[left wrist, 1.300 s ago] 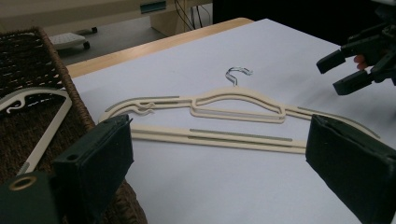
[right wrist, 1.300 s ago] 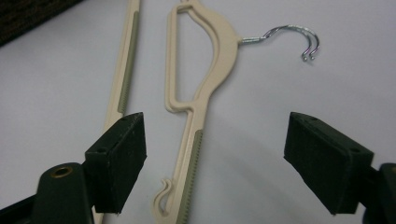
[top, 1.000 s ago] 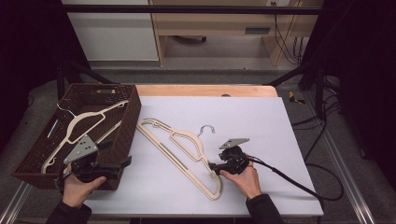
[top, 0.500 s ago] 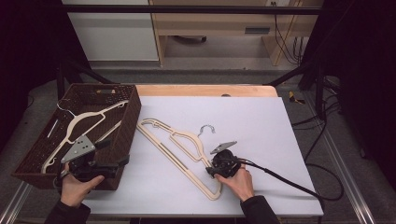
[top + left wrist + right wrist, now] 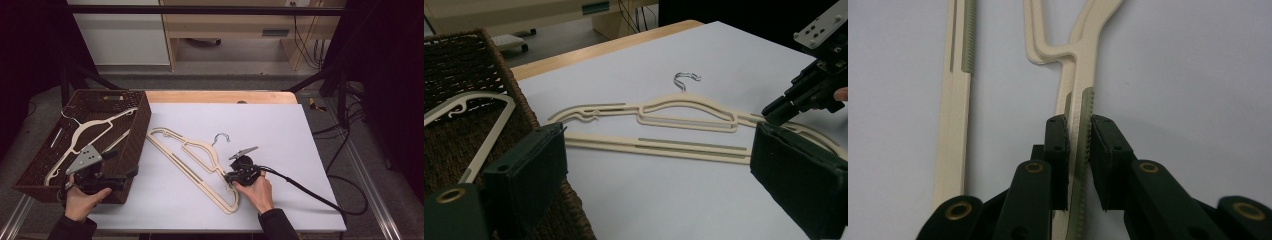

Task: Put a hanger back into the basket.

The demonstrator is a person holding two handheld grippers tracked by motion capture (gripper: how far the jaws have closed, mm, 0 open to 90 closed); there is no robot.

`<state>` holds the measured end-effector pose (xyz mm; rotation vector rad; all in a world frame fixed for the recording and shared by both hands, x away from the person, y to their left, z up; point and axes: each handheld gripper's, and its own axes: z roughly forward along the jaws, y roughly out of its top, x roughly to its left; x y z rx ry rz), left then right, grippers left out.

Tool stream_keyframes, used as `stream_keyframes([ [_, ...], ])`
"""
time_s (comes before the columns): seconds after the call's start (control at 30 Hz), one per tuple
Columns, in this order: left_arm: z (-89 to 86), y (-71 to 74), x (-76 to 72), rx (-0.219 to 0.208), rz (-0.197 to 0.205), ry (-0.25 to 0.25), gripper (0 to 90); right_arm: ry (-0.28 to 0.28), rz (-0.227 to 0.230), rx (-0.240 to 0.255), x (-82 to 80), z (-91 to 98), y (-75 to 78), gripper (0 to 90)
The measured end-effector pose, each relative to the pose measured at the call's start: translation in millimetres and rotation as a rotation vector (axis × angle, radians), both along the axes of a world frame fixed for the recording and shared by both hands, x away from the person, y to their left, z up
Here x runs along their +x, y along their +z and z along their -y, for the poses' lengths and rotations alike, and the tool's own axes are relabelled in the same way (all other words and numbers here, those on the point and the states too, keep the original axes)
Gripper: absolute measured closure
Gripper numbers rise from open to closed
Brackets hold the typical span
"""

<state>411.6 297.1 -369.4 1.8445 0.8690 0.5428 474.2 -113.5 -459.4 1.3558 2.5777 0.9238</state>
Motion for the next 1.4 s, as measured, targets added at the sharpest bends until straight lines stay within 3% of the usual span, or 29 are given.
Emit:
stream_keyframes([
  [0.07,0.2,-0.2,0.1,0.002,-0.001,0.0,7.8,-0.002,0.007,-0.006,1.5,1.1,0.5,78.7],
  [0.1,0.2,-0.1,0.0,0.003,0.0,0.001,7.8,-0.028,0.036,-0.069,2.6,4.1,1.1,79.0],
  [0.17,0.2,-0.1,0.0,0.004,0.0,0.0,7.8,-0.019,0.047,-0.086,4.2,6.8,0.1,79.0],
  [0.23,0.5,-0.3,-0.1,0.003,-0.003,0.0,7.9,-0.031,0.021,-0.033,6.3,12.8,-1.4,79.0],
  [0.27,0.7,-0.4,-0.1,0.003,-0.004,0.0,7.9,-0.031,0.021,-0.033,6.3,12.8,-1.4,79.0],
  [0.4,1.5,-0.8,0.2,0.006,-0.004,-0.002,7.9,-0.034,0.03,-0.046,7.6,14.0,-0.6,78.4],
  [0.53,2.6,-1.4,0.8,0.011,-0.005,-0.005,7.9,-0.023,0.043,-0.044,9.7,11.3,-4.5,70.4],
  [0.63,3.5,-1.7,0.9,0.011,-0.007,-0.007,8.0,-0.012,0.063,-0.053,9.5,11.0,-5.0,74.7],
  [0.67,3.6,-1.7,0.8,0.012,-0.007,-0.007,8.0,-0.003,0.072,-0.076,9.2,11.7,-4.9,76.7],
  [0.7,3.6,-1.6,0.6,0.012,-0.006,-0.007,8.0,-0.02,0.071,-0.076,8.2,10.2,-4.8,78.5],
  [0.83,2.7,-1.0,0.4,0.011,-0.003,-0.007,8.1,-0.017,0.068,-0.071,9.5,11.4,-4.3,79.3],
  [0.9,2.7,-0.9,0.1,0.008,-0.004,-0.005,8.1,-0.011,0.084,-0.1,9.6,14.6,-1.9,79.4],
  [1.0,2.8,-0.8,0.0,0.01,-0.002,-0.007,8.2,-0.01,0.077,-0.105,9.5,15.9,-0.3,79.2],
  [1.07,3.0,-0.9,0.0,0.011,-0.004,-0.007,8.2,0.0,0.057,-0.103,10.1,14.3,-2.7,78.4],
  [1.1,3.2,-0.8,-0.1,0.012,-0.003,-0.008,8.2,0.007,0.071,-0.106,9.8,13.8,-3.2,77.0],
  [1.17,4.2,-0.7,-0.1,0.012,-0.002,-0.009,8.2,0.035,0.058,-0.089,9.8,12.8,-3.2,69.3],
  [1.3,5.2,-0.7,-0.4,0.016,-0.003,-0.011,8.2,0.035,0.087,-0.127,8.4,12.1,-4.0,76.8],
  [1.4,5.5,-0.7,-0.6,0.016,-0.002,-0.012,8.3,0.022,0.085,-0.121,8.3,11.8,-3.8,78.9],
])
